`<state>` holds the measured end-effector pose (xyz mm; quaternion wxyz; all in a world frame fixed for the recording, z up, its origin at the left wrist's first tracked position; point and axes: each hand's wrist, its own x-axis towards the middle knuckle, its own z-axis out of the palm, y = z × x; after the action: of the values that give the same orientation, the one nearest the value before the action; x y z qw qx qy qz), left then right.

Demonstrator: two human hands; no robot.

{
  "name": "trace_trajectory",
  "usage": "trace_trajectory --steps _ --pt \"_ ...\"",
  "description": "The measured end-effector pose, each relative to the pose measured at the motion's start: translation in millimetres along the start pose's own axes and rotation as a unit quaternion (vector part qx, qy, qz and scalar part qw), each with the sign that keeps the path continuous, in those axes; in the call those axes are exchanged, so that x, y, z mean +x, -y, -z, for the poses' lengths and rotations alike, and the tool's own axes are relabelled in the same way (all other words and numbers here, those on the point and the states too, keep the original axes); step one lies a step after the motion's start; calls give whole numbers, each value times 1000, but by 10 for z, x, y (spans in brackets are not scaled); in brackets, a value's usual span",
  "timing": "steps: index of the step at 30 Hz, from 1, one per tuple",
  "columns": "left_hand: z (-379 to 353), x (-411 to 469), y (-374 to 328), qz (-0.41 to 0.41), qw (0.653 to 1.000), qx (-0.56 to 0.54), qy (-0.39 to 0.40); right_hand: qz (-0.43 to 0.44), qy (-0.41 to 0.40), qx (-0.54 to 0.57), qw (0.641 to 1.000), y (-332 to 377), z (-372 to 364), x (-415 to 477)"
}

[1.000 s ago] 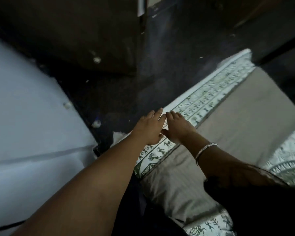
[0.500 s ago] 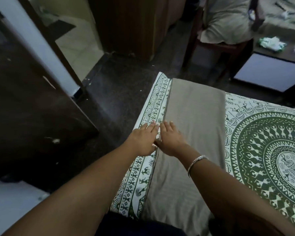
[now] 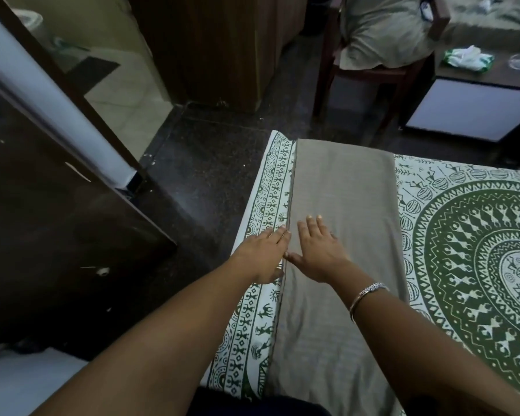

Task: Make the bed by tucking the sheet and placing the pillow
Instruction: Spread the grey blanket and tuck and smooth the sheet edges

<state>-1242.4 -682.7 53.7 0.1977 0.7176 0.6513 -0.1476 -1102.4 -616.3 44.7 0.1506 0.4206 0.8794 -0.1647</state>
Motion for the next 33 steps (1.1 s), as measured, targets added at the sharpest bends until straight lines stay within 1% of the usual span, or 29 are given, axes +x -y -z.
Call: trace_trajectory --steps 5,7,10,15,18,21,23,26,28,33 --pt "-130 112 406 -13 1000 -11 0 -12 16 -1 1000 366 -127 201" --pt "-142 187 635 -37 999 -12 9 -33 24 -1 999 531 -157 348" --pt "-149 335 1059 -87 996 4 23 -88 21 -5 996 794 -157 688" --pt "19 554 1766 -189 978 91 20 -218 15 75 973 1507 -105 1257" --pt "165 637 2046 -200 975 90 30 -241 -3 90 966 1718 0 1390" --pt "251 670 2087 -207 976 55 46 -254 -18 82 963 1746 133 1377" --pt "263 663 2033 -231 970 47 53 -277 -12 84 957 1758 192 1331" --pt "301 675 1972 -276 958 69 31 -318 -3 108 942 1738 229 1259" --pt "344 706 1996 -292 953 80 24 -330 0 115 937 1713 230 1246" --pt "522 913 2149 -291 950 108 40 -342 -12 126 931 1632 299 1348"
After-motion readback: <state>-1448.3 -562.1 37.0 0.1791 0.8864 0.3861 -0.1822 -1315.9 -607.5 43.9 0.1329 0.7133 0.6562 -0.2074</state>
